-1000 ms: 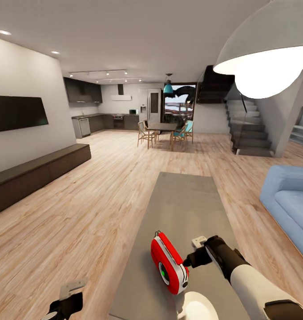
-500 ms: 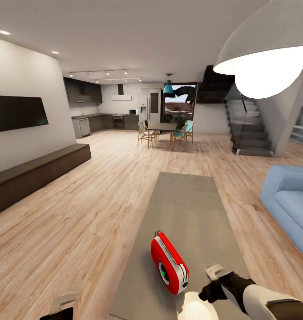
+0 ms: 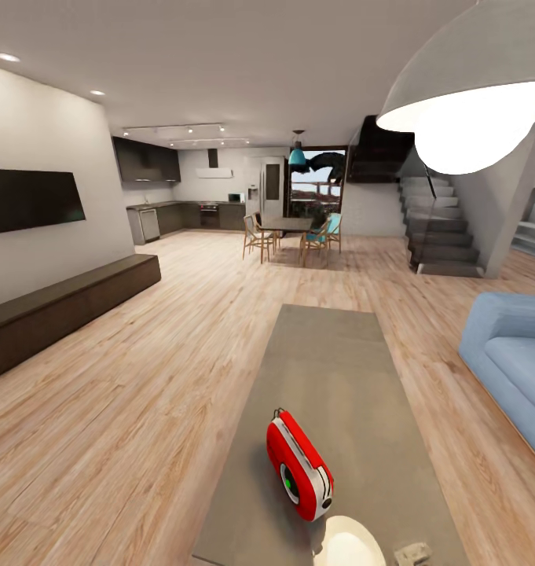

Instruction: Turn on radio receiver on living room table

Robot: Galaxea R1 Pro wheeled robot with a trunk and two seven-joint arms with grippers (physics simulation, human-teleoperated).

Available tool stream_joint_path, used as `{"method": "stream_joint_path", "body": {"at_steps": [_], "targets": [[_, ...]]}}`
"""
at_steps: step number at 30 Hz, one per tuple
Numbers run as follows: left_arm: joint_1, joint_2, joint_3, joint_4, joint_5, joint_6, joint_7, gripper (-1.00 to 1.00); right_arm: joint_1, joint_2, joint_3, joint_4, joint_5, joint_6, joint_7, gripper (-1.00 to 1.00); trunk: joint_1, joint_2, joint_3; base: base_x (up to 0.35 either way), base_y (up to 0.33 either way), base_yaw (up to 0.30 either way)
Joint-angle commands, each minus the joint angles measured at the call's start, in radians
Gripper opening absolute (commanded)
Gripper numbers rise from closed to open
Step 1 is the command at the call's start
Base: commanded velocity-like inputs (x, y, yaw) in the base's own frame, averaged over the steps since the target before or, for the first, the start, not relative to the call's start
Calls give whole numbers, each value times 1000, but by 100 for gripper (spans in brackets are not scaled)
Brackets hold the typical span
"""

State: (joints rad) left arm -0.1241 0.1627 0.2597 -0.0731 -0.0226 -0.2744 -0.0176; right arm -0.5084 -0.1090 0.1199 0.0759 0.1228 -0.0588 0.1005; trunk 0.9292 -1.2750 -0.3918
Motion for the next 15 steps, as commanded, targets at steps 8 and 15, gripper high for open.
{"method": "stream_joint_path", "body": {"at_steps": [8,15], "targets": [[2,19,3,114,-4,-87,-133,-100,127,5,0,-1,0,-77,-82,100,0,0,0,0,0,0],[3,4,4,141,-93,-112,-131,-100,164,14,1,-1,3,-83,-101,100,0,0,0,0,0,0]]}}
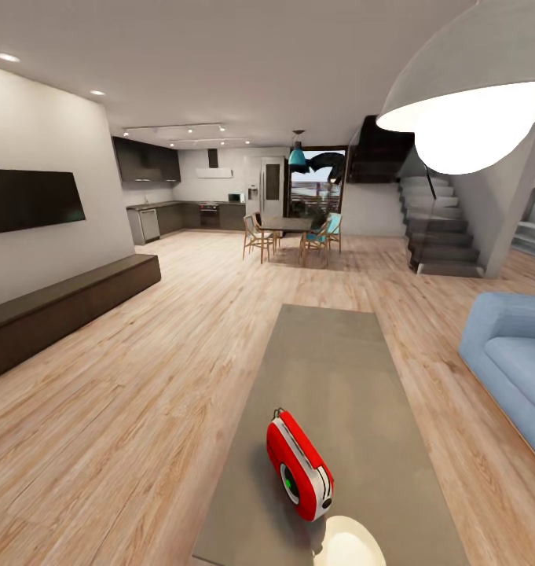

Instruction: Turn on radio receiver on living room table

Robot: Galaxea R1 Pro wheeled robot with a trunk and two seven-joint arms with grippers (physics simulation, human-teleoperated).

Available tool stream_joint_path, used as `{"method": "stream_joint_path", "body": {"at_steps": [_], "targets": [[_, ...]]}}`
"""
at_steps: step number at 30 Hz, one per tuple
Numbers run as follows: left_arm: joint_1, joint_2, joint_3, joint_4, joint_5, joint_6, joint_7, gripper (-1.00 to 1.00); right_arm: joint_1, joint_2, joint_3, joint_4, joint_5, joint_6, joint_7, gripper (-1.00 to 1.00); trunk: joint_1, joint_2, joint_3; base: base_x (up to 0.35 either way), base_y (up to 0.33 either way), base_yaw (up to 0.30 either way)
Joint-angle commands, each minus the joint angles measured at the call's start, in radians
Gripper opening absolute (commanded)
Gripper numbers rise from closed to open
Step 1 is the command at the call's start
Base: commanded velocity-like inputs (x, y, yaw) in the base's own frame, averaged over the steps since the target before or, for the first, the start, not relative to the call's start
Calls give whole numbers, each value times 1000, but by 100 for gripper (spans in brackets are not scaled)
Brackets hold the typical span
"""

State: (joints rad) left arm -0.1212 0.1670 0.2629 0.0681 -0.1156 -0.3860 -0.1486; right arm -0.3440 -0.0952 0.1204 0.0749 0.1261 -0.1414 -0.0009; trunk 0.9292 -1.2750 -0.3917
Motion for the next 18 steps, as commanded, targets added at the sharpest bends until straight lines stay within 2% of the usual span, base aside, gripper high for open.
{"method": "stream_joint_path", "body": {"at_steps": [1,4,7,13,14,16,18], "targets": [[0,-3,1,0,-2,1,1,-100,0,0,0,0,0,0,0,100,0,0,0,0,0,0],[0,-18,1,1,-7,2,6,-100,2,1,2,-1,6,5,-1,100,0,0,0,0,0,0],[0,-20,1,1,-7,3,6,-100,2,2,2,-1,3,6,0,100,0,0,0,0,0,0],[0,-109,1,1,-10,3,6,-100,2,2,2,-1,0,6,1,100,0,0,0,0,0,0],[0,-115,1,1,-10,3,6,-100,2,2,2,-1,0,6,1,100,0,0,0,0,0,0],[0,-146,1,1,-10,3,6,-100,2,2,2,-1,0,6,1,100,0,0,0,0,0,0],[0,-156,1,1,-10,4,6,-100,2,2,2,0,0,6,1,100,0,0,0,0,0,0]]}}
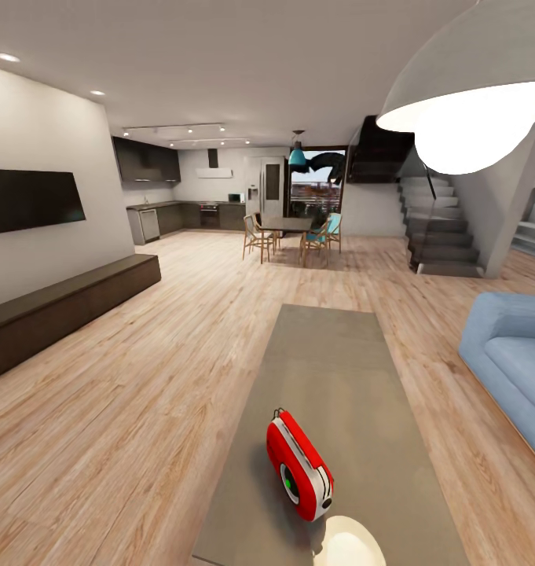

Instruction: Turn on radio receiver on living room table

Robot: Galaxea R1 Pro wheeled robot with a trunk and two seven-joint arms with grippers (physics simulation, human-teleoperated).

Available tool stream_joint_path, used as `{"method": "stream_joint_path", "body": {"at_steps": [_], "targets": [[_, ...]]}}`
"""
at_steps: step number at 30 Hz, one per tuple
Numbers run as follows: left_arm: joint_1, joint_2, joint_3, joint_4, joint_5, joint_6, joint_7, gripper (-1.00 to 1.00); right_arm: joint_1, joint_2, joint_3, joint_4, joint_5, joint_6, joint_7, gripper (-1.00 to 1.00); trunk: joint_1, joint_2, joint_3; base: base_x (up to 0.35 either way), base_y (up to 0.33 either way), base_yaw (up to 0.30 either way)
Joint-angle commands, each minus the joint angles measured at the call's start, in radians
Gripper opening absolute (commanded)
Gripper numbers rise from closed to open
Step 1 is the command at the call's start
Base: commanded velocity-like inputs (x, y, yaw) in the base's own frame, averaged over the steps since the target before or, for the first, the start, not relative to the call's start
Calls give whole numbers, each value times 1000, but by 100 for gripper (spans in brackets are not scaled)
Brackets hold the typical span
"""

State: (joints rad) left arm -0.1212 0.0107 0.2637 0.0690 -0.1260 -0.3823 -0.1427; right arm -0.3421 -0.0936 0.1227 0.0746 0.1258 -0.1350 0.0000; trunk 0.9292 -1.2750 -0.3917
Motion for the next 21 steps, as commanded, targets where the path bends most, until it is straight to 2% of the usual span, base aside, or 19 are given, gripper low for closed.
{"method": "stream_joint_path", "body": {"at_steps": [1,21], "targets": [[0,-3,0,0,0,0,0,-100,0,0,0,0,0,0,0,100,0,0,0,0,0,0],[0,-8,2,0,2,0,-1,-100,0,0,0,0,-1,0,0,100,0,0,0,0,0,0]]}}
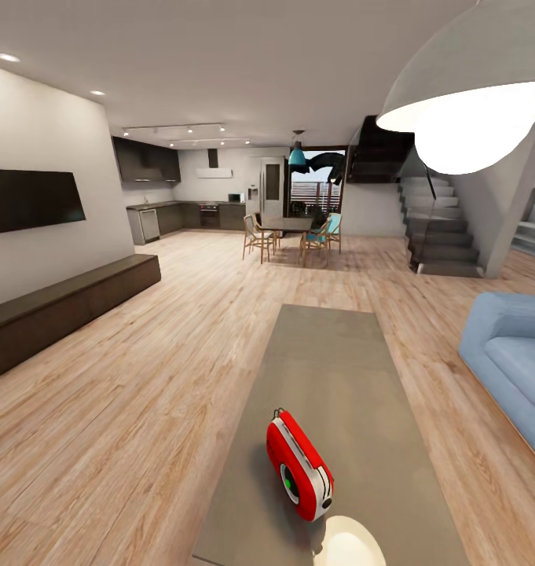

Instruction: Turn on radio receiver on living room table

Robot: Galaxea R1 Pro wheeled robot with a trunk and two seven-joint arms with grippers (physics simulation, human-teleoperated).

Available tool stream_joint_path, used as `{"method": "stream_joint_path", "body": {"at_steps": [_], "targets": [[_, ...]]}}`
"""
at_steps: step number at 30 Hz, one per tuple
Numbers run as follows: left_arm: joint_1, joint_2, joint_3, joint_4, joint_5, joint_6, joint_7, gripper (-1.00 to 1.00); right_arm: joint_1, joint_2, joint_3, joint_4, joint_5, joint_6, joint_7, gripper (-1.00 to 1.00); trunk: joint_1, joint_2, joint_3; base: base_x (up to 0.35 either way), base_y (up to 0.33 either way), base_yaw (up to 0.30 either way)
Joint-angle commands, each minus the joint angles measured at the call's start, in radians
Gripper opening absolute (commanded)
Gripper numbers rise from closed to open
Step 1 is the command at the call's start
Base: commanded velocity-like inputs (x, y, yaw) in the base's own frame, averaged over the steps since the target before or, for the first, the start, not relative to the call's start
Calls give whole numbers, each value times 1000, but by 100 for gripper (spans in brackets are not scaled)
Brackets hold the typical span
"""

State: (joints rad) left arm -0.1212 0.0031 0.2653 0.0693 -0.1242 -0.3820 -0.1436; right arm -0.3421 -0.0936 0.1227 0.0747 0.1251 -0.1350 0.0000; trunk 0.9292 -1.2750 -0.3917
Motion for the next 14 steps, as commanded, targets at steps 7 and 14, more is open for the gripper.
{"method": "stream_joint_path", "body": {"at_steps": [7,14], "targets": [[0,0,0,0,0,0,0,-100,0,0,0,0,0,0,0,100,0,0,0,0,0,0],[0,0,0,0,1,0,-1,-100,0,0,0,0,0,0,0,100,0,0,0,0,0,0]]}}
